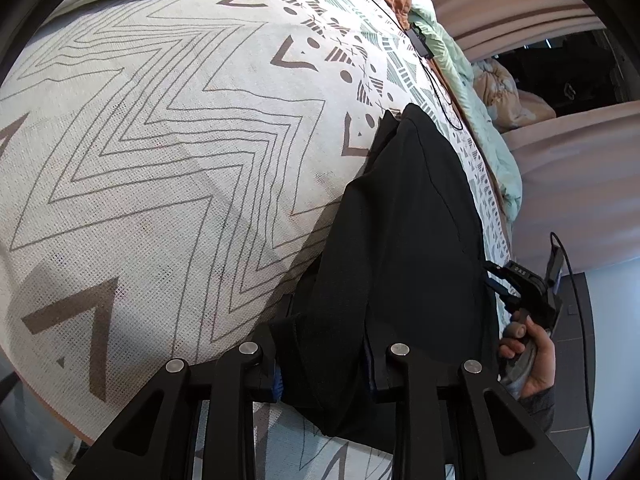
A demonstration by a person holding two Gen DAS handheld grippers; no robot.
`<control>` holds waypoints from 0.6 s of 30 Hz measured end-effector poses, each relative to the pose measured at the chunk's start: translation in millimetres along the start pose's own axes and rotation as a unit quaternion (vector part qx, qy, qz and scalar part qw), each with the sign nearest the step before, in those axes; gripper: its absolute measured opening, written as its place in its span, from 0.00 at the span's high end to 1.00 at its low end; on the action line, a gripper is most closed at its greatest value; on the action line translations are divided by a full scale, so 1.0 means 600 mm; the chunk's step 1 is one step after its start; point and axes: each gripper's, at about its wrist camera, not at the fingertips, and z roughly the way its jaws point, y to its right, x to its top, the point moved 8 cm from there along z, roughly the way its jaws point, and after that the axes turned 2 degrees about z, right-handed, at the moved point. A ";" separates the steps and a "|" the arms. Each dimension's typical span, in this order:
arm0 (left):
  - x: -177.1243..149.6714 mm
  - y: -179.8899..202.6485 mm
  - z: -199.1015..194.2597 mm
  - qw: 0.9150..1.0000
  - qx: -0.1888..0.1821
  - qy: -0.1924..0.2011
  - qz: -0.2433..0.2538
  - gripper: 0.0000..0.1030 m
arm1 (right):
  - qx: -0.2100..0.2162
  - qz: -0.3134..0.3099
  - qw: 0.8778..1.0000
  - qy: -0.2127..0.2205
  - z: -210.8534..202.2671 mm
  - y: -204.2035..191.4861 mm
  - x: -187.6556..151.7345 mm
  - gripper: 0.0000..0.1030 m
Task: Fold large clothes
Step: 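Close both tools on the folded black shirt's edge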
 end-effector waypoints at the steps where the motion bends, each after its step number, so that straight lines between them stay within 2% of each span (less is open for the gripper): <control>1: 0.001 0.000 0.000 1.000 -0.003 -0.002 -0.002 0.73 | 0.003 -0.003 1.000 0.005 -0.018 0.001 -0.011 0.60; 6: 0.003 0.001 0.001 1.000 -0.016 -0.014 -0.016 0.77 | 0.012 -0.008 1.000 0.011 -0.072 0.005 -0.064 0.60; 11: 0.004 0.004 -0.003 0.999 -0.023 -0.017 -0.018 0.78 | 0.028 -0.006 1.000 0.009 -0.117 0.013 -0.148 0.60; 18: 0.008 0.009 -0.012 0.999 -0.036 -0.021 -0.021 0.80 | 0.082 0.009 0.997 0.009 -0.164 0.009 -0.251 0.59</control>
